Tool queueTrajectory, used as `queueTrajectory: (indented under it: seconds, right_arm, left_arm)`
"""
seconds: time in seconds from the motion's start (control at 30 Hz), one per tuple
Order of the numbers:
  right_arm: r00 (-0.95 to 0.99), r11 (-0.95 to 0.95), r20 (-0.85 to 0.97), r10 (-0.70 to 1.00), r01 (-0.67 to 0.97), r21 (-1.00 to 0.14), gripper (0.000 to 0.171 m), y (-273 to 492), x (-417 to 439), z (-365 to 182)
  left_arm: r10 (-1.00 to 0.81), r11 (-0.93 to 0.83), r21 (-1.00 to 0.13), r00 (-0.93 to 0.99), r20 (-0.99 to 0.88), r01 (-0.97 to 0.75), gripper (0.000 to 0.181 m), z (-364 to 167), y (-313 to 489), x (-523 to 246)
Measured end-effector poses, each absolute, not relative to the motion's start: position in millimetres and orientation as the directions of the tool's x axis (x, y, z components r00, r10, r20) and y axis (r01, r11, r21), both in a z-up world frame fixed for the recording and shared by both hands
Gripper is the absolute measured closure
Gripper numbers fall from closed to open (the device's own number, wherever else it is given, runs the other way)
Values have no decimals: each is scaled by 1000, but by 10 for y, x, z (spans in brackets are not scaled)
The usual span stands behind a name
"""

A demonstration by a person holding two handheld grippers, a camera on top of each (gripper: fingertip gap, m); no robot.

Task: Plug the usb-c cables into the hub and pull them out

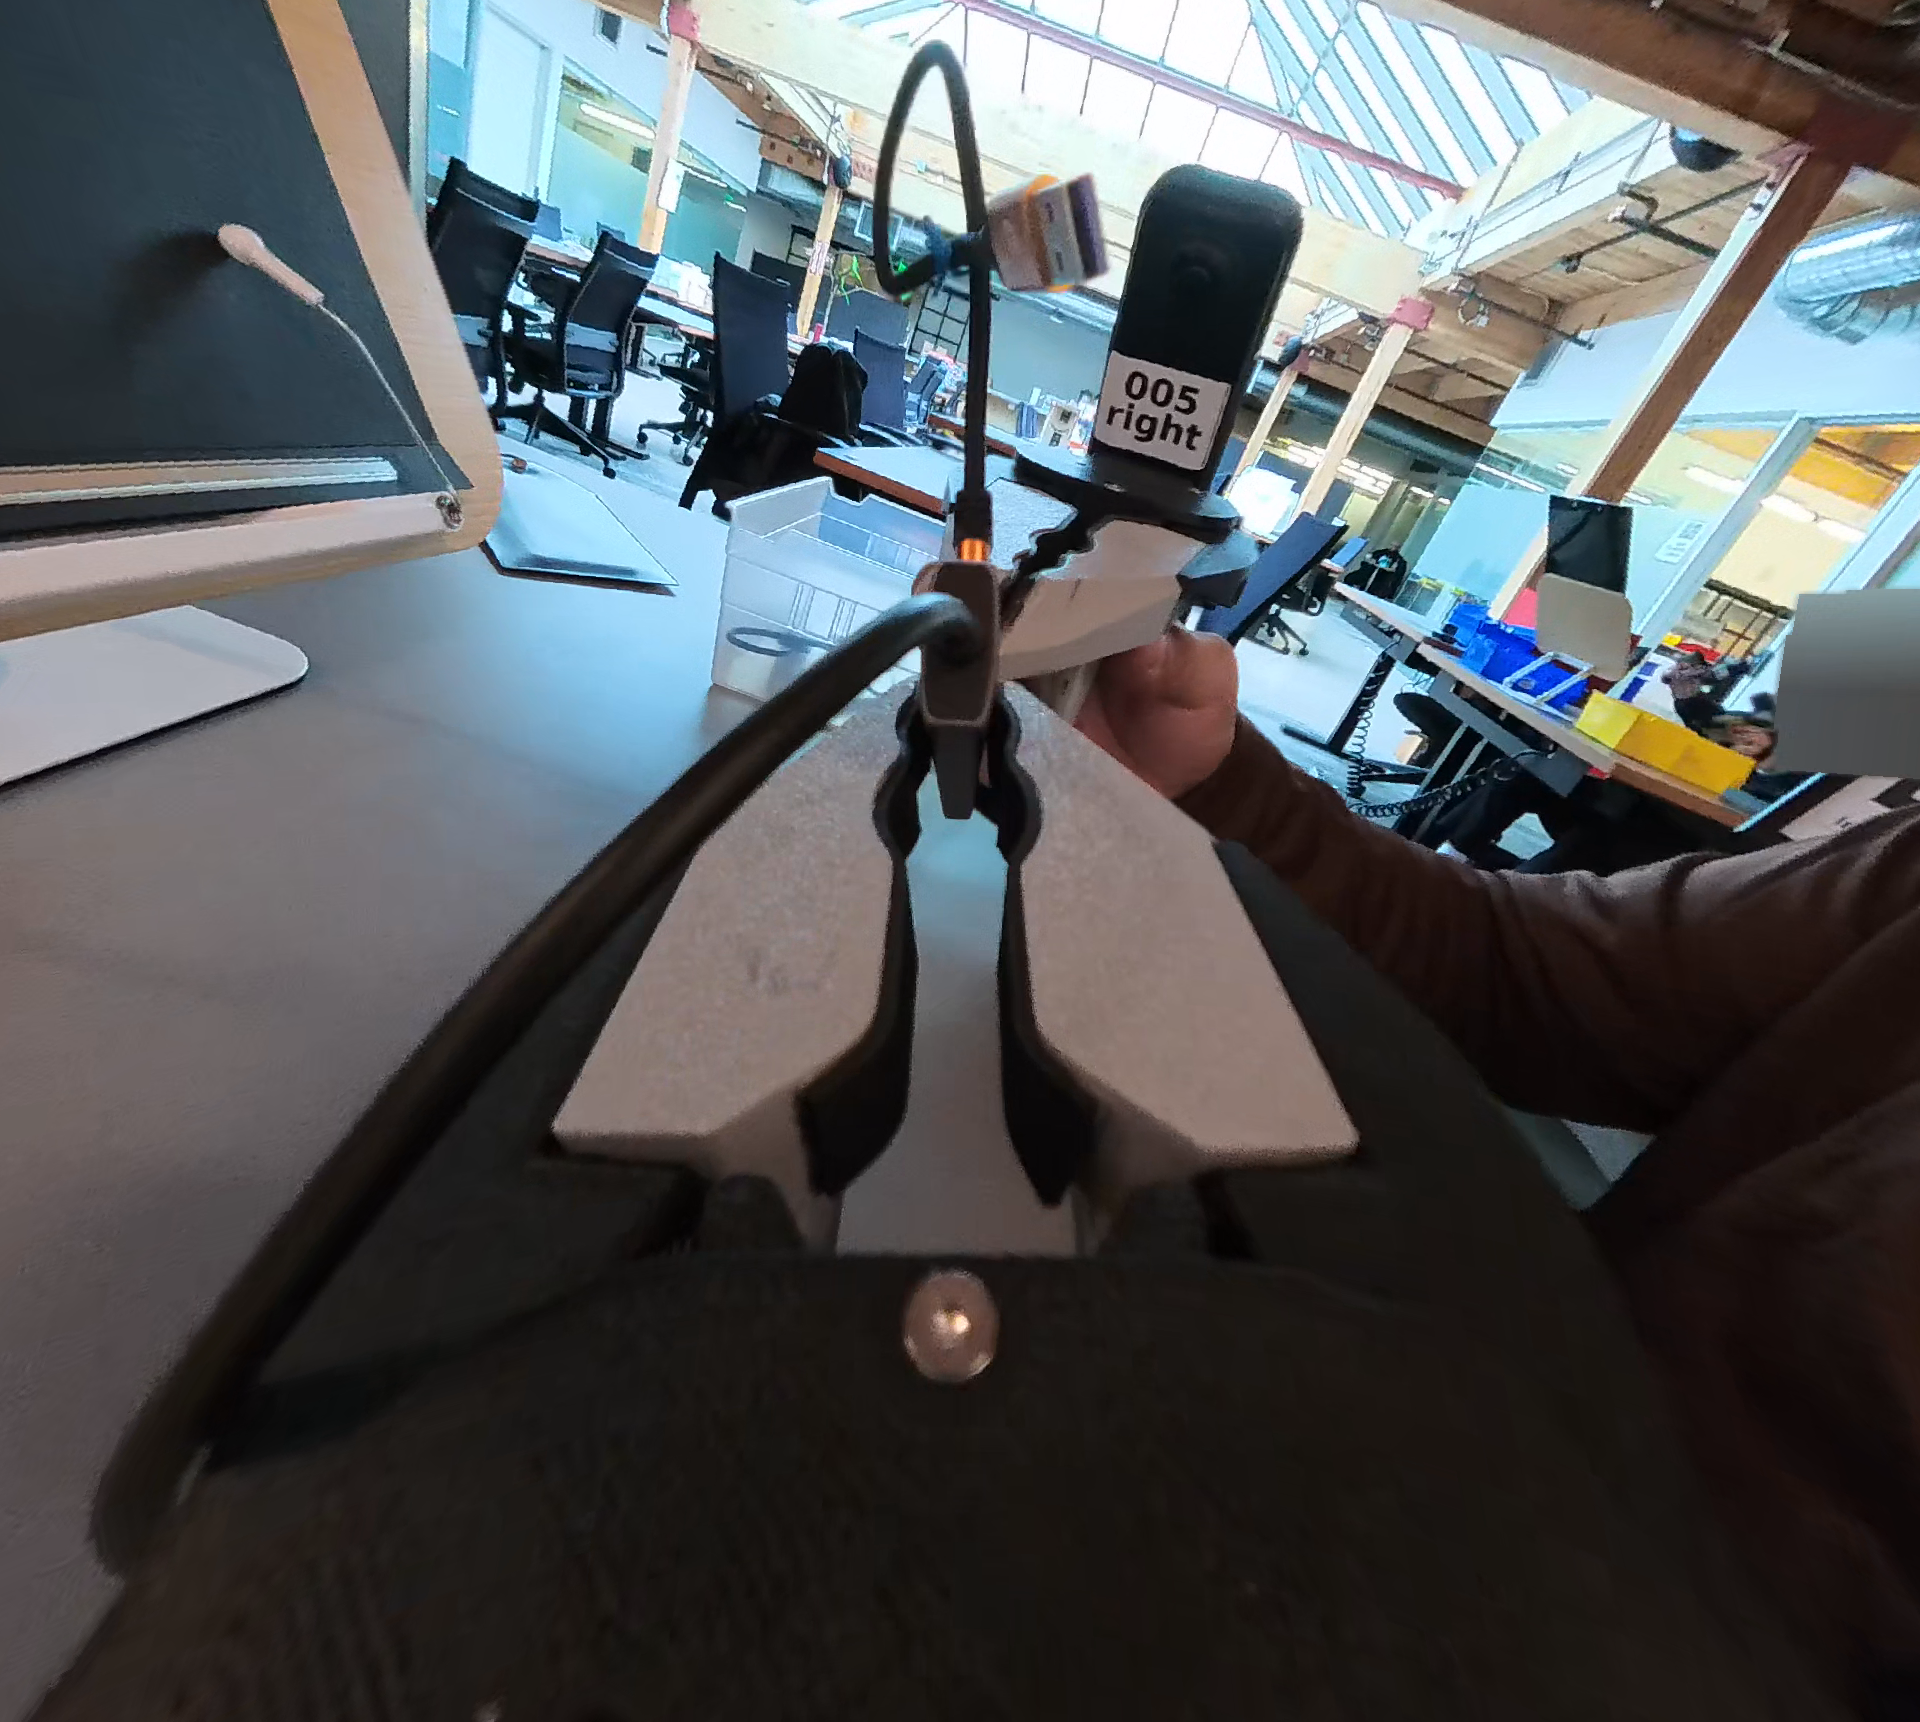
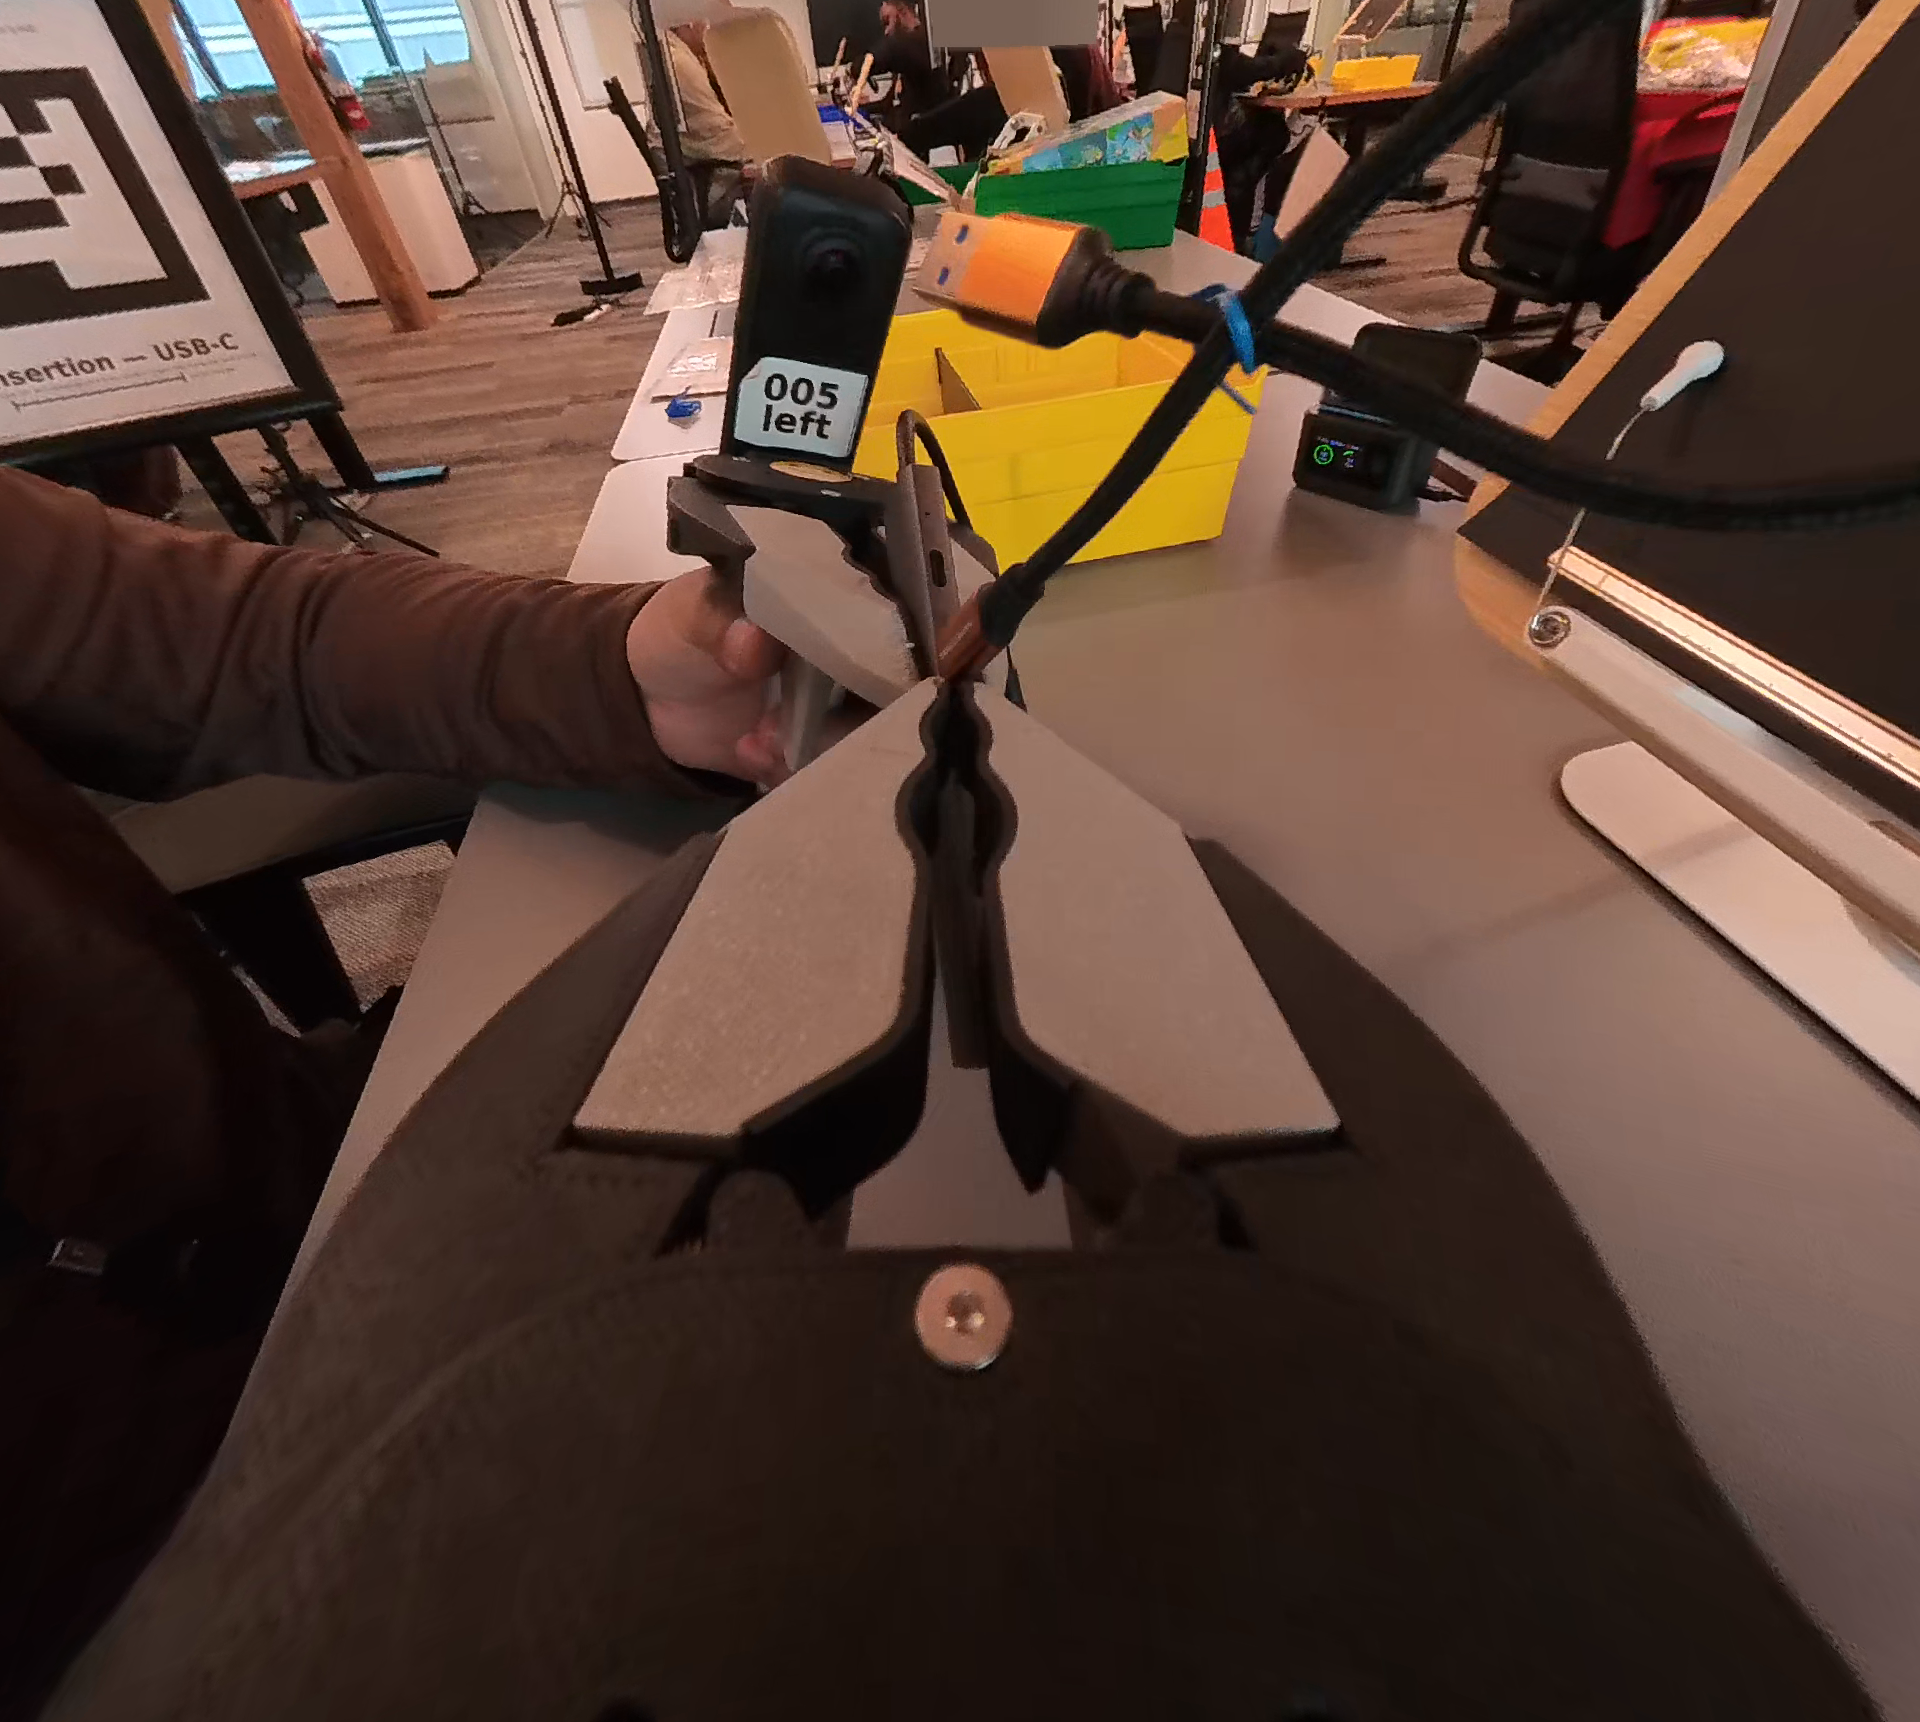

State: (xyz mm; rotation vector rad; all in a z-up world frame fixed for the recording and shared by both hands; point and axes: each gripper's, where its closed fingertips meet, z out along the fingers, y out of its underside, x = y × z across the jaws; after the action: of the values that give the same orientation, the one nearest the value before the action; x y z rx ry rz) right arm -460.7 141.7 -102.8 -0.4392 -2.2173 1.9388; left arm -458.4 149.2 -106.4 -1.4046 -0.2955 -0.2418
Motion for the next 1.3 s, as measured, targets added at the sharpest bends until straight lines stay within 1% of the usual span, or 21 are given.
queueTrajectory:
  seconds: [0.07, 0.13, 0.3, 0.7, 0.9, 1.03, 1.13, 1.3]
  right_arm:
    - [-944, 107, -84, 319, 124, -987, 171, 1420, -4615, -1036]
    - [-939, 96, -98, 329, 136, -986, 167, 1431, -4642, -1038]
    - [-947, 76, -103, 306, 132, -988, 171, 1419, -4609, -1007]
    - [-955, 19, -149, 256, 159, -987, 169, 1401, -4575, -965]
    - [-955, 9, -147, 256, 154, -988, 169, 1385, -4566, -943]
    - [-951, -2, -156, 266, 161, -987, 169, 1385, -4587, -945]
    - [-945, -37, -171, 278, 168, -985, 169, 1371, -4616, -934]
    - [-931, -138, -210, 299, 176, -975, 169, 1321, -4683, -896]
  left_arm:
    - [3, 155, -922, 933, 359, 354, 173, -1070, 1495, -4591]
    - [-6, 157, -917, 929, 370, 367, 173, -1074, 1499, -4590]
    - [-15, 164, -915, 929, 370, 367, 173, -1050, 1500, -4571]
    - [-38, 176, -910, 927, 374, 375, 173, -1018, 1503, -4544]
    - [-51, 186, -912, 930, 363, 366, 173, -988, 1494, -4527]
    - [-17, 187, -924, 942, 336, 333, 173, -996, 1497, -4550]
    - [-5, 197, -922, 940, 340, 334, 173, -996, 1491, -4576]
    - [-15, 238, -890, 918, 397, 389, 173, -961, 1447, -4633]
